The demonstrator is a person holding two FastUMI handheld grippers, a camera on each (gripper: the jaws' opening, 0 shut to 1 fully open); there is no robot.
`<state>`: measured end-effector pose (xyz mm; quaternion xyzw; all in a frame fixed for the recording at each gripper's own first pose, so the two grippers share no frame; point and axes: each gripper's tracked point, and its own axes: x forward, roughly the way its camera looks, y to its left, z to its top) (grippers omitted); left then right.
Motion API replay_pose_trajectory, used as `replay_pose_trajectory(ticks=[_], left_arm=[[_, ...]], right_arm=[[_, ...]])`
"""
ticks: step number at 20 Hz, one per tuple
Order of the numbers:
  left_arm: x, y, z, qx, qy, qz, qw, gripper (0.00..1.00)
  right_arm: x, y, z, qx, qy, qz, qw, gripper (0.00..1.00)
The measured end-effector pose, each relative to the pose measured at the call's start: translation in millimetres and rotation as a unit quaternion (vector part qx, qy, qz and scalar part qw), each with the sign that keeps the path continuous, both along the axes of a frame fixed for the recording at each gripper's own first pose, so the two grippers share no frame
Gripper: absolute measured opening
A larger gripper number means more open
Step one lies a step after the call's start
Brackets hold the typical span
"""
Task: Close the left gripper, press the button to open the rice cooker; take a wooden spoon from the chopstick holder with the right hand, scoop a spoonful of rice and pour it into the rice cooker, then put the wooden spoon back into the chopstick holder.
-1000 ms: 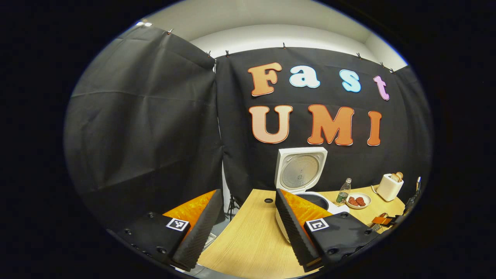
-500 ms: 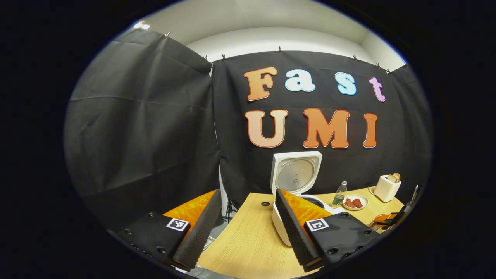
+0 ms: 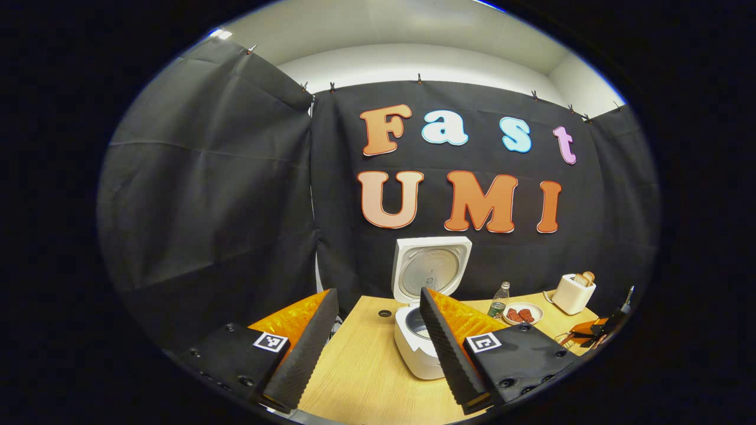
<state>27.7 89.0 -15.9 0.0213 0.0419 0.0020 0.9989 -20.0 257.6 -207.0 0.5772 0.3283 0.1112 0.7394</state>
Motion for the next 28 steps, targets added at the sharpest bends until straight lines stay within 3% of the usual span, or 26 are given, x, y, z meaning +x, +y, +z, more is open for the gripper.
replay_pose_trajectory(ticks=[13, 19, 21, 28], left_arm=[[6.9, -17.5, -24.0, -0.059, 0.027, -0.016, 0.998, 0.94], [11.9, -20.7, -30.1, -0.05, 0.037, -0.021, 0.998, 0.93], [14.7, -20.0, -32.8, -0.044, 0.038, -0.02, 0.998, 0.96], [19.1, -18.6, -36.3, -0.052, 0.044, -0.021, 0.997, 0.96]], right_arm=[[37.6, 39.8, 65.5, 0.057, -0.005, 0.004, 0.998, 0.12], [73.1, 82.4, 99.3, 0.075, -0.02, 0.015, 0.997, 0.12], [86.5, 102.2, 110.1, 0.08, -0.025, 0.021, 0.996, 0.12], [128.3, 168.2, 142.4, 0.067, -0.053, 0.027, 0.996, 0.12]])
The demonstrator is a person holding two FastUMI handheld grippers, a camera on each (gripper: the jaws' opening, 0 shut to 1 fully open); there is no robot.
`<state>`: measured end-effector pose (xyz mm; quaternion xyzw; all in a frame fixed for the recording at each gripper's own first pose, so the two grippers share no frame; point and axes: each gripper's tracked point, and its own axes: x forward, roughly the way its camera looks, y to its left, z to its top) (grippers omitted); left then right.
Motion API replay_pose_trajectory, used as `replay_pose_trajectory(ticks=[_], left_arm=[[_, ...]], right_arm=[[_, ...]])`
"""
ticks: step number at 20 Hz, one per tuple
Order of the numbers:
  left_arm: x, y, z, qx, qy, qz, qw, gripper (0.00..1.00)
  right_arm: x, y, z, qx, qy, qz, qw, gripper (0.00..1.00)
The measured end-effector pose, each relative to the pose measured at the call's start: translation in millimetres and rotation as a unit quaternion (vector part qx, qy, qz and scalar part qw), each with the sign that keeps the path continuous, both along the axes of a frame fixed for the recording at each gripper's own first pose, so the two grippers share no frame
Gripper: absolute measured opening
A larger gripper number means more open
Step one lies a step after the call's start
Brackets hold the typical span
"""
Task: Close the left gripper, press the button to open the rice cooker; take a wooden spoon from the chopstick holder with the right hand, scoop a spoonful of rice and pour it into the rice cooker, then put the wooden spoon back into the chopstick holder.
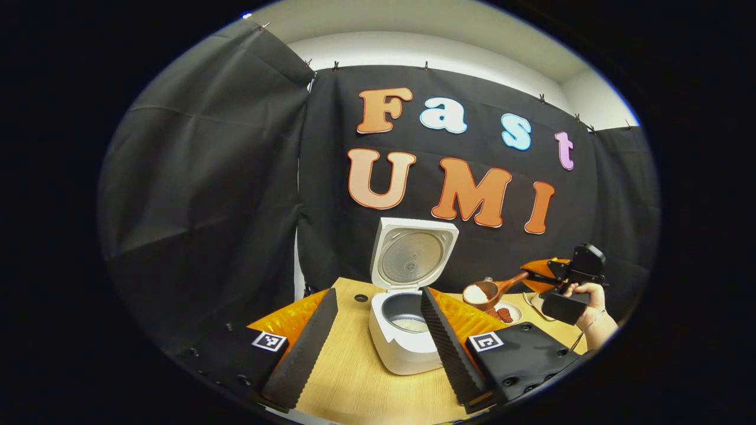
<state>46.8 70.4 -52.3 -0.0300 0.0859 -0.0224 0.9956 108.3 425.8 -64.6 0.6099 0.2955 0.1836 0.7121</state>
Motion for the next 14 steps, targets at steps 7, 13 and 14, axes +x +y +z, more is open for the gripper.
replay_pose_trajectory(ticks=[7, 13, 14], left_arm=[[7.7, 10.4, -7.1, -0.009, 0.009, 0.007, 1.0, 1.0], [7.9, 26.7, -9.8, -0.005, 0.01, 0.02, 1.0, 1.0], [7.8, 27.8, -10.7, -0.005, 0.01, 0.021, 1.0, 1.0]], right_arm=[[23.4, 36.9, 30.2, -0.073, -0.082, 0.002, 0.994, 0.12], [27.7, 55.3, 31.5, -0.138, -0.13, 0.01, 0.982, 0.12], [27.5, 58.7, 28.7, -0.146, -0.133, 0.013, 0.98, 0.12]])
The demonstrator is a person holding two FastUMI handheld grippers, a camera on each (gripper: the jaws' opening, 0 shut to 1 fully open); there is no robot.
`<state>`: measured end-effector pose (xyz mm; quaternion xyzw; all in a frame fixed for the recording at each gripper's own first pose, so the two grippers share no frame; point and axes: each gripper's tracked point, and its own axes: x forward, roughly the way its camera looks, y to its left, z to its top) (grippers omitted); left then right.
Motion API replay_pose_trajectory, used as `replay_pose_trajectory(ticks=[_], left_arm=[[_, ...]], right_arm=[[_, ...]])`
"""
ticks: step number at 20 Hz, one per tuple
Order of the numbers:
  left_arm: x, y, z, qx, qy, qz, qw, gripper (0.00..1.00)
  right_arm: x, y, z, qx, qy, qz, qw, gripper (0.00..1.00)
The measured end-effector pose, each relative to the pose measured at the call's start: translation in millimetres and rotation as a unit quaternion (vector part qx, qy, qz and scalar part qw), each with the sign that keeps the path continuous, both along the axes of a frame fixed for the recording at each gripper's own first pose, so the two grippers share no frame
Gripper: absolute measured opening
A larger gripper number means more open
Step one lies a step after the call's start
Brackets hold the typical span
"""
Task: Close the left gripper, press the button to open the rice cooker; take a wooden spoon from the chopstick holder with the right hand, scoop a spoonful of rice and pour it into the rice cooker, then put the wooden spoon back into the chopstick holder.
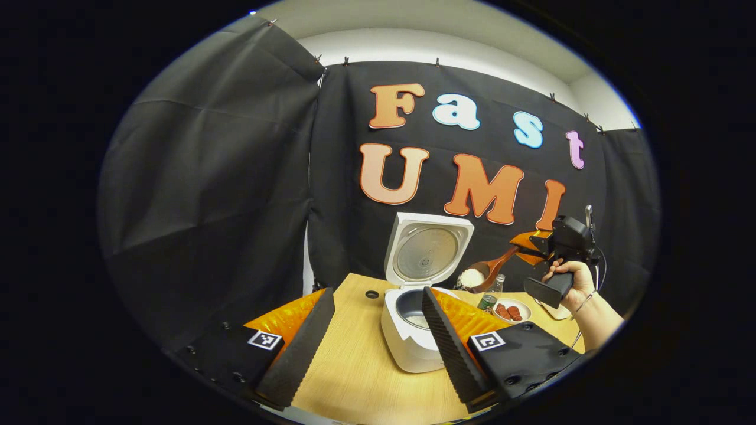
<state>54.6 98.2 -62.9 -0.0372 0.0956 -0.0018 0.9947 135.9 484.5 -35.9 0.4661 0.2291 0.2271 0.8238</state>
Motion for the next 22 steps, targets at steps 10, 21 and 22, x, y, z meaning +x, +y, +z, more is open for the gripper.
replay_pose_trajectory(ticks=[10, 21, 22], left_arm=[[0.0, 5.9, 0.3, -0.004, 0.001, 0.003, 1.0, 1.0], [1.1, 11.6, 3.9, -0.012, -0.006, 0.015, 1.0, 1.0], [1.0, 11.3, 2.6, -0.013, -0.005, 0.014, 1.0, 1.0]], right_arm=[[-4.2, 19.1, -6.3, -0.055, -0.044, 0.017, 0.997, 0.12], [-4.9, 29.6, -0.5, -0.094, -0.088, 0.029, 0.991, 0.12], [-4.8, 30.3, -0.7, -0.097, -0.091, 0.03, 0.991, 0.12]])
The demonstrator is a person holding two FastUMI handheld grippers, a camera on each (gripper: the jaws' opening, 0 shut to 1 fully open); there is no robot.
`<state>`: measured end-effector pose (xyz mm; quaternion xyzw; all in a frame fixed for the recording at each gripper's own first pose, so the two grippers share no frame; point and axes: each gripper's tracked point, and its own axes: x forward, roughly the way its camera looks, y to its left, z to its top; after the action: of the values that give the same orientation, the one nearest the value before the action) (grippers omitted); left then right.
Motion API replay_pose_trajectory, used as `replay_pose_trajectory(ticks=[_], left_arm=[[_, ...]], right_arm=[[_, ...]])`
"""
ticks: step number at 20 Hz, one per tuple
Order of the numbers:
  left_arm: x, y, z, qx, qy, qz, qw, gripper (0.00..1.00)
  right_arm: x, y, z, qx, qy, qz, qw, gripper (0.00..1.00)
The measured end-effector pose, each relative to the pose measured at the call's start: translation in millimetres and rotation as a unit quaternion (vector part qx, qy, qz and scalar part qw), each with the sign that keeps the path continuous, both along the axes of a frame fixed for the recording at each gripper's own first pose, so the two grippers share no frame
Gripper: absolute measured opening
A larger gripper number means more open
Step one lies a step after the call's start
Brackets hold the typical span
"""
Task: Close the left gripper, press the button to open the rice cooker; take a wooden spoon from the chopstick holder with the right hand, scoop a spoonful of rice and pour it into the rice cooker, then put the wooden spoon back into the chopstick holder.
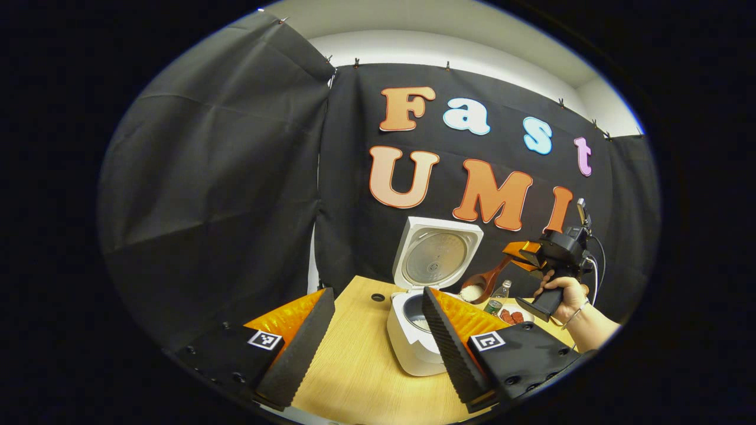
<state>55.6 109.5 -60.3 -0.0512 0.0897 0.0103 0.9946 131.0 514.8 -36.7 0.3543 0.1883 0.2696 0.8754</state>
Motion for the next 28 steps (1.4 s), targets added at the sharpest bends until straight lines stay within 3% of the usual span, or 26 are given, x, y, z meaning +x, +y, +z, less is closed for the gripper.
replay_pose_trajectory(ticks=[13, 28], left_arm=[[1.7, -11.7, -2.0, 0.009, 0.002, -0.016, 1.0, 1.0], [0.1, -16.8, -12.2, 0.014, 0.013, -0.027, 0.999, 1.0]], right_arm=[[-8.7, 13.3, 10.5, -0.06, -0.07, 0.028, 0.995, 0.12], [-37.2, 43.4, 31.1, -0.135, -0.18, 0.088, 0.97, 0.12]])
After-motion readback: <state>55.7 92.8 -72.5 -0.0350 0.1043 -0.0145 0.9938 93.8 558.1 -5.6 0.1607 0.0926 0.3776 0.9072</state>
